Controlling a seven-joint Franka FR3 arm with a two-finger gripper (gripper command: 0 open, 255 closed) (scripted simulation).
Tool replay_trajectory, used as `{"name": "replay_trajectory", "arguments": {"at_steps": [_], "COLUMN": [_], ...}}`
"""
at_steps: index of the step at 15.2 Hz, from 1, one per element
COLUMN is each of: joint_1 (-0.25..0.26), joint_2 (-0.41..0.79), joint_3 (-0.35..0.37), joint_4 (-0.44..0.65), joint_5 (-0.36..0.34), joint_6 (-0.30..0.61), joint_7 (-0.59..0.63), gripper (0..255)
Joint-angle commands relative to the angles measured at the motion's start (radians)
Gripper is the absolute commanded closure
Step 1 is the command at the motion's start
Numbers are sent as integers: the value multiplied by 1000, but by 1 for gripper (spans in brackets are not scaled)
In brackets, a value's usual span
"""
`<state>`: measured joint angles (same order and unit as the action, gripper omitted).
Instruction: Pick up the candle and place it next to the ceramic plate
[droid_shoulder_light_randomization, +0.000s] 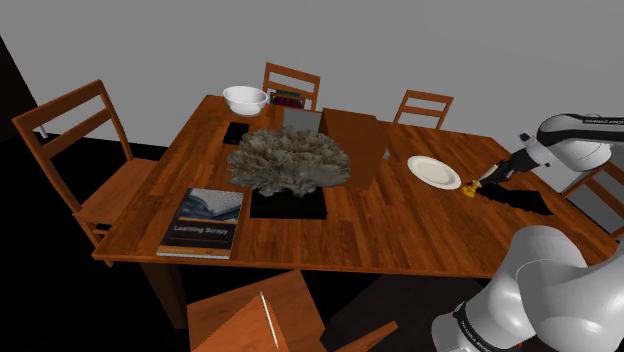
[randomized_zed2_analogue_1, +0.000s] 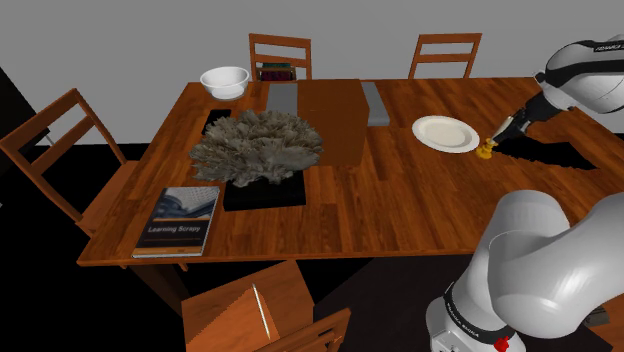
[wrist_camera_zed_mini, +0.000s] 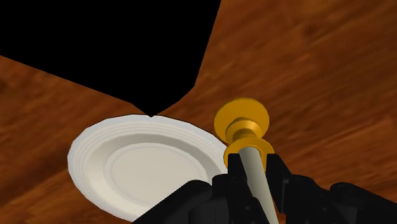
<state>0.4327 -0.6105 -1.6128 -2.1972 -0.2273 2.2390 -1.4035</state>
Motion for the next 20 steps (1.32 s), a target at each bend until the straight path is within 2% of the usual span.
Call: {"name": "replay_trajectory", "arguments": {"at_steps": [1, 5, 12, 13, 18, 20], "joint_1": [20, 61, 61, 61, 61, -5], "joint_2": [-5, -16, -16, -16, -16, -7], "joint_3": [-30, -86, -86, -86, -86, -20], "joint_4": [-13, -29, -29, -29, -29, -5], "joint_5": [-9, -28, -28, -28, -28, -8], "joint_6": [26, 69, 69, 69, 69, 6], "joint_7": [-3, -7, -7, -7, -7, -19], "gripper": [255, 255, 255, 0, 0, 0]}}
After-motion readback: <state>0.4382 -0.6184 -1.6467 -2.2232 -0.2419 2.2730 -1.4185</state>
